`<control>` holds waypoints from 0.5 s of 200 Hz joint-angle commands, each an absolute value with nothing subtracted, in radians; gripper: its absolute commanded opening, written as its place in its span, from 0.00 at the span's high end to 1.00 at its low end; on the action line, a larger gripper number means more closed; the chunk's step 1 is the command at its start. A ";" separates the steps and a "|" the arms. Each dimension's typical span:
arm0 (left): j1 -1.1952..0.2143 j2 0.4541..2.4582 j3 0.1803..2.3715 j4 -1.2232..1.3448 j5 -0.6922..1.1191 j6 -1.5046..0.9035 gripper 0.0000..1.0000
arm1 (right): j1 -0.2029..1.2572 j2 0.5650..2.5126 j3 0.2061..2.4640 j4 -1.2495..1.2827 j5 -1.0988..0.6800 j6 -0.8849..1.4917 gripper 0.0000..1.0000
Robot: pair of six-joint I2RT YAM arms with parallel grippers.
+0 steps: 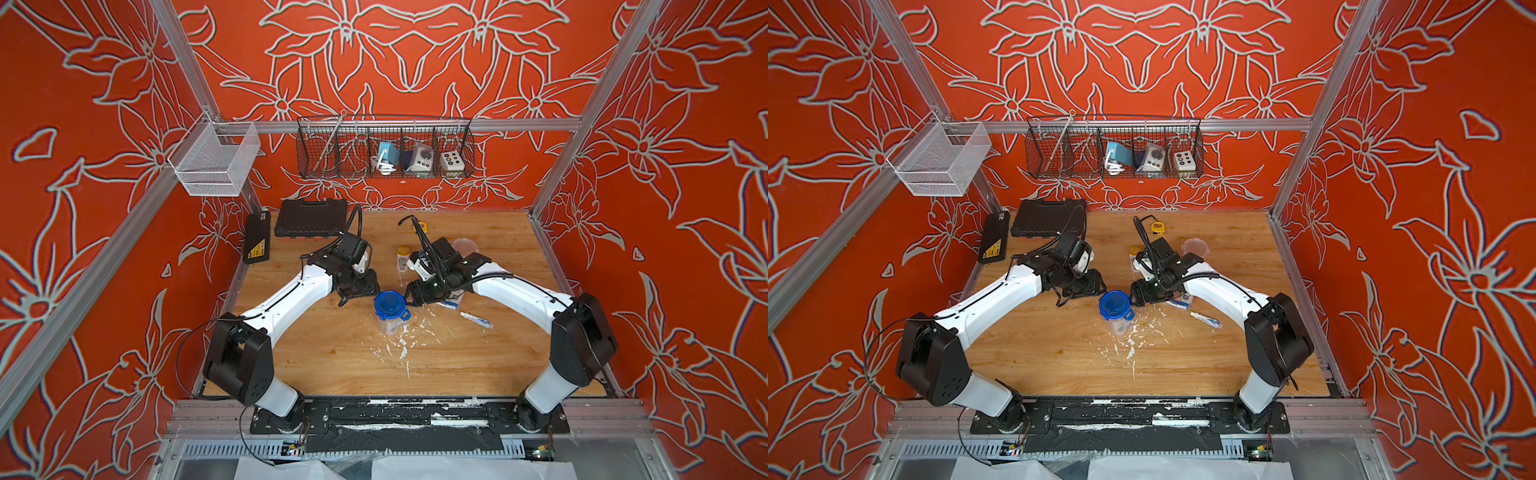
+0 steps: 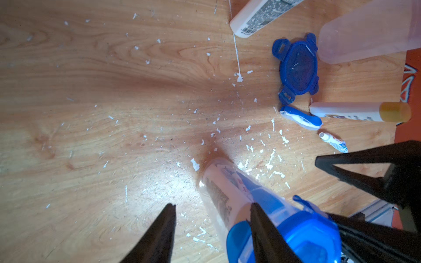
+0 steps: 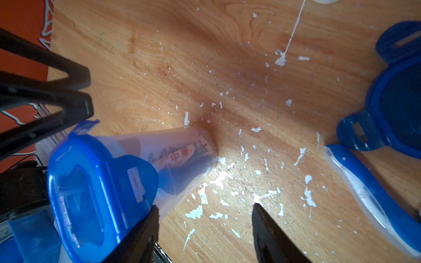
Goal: Pack away toiletry kits
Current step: Close the fastener on the container.
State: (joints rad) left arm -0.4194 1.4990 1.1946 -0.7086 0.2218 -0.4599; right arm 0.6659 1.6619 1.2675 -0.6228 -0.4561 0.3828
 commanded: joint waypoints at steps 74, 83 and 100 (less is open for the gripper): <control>-0.316 1.343 1.145 -0.813 0.276 -0.438 0.34 | 0.647 1.685 1.351 -0.729 -0.412 0.282 0.35; -0.314 1.338 1.165 -0.833 0.270 -0.424 0.28 | 0.642 1.676 1.350 -0.752 -0.389 0.271 0.35; -0.316 1.324 1.192 -0.856 0.287 -0.413 0.25 | 0.629 1.658 1.361 -0.805 -0.357 0.253 0.35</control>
State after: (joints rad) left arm -0.3157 1.3602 1.1435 -0.7940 0.2626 -0.4458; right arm 0.6491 1.6962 1.3308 -0.6922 -0.4274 0.3084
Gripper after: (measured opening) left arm 0.738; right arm 0.647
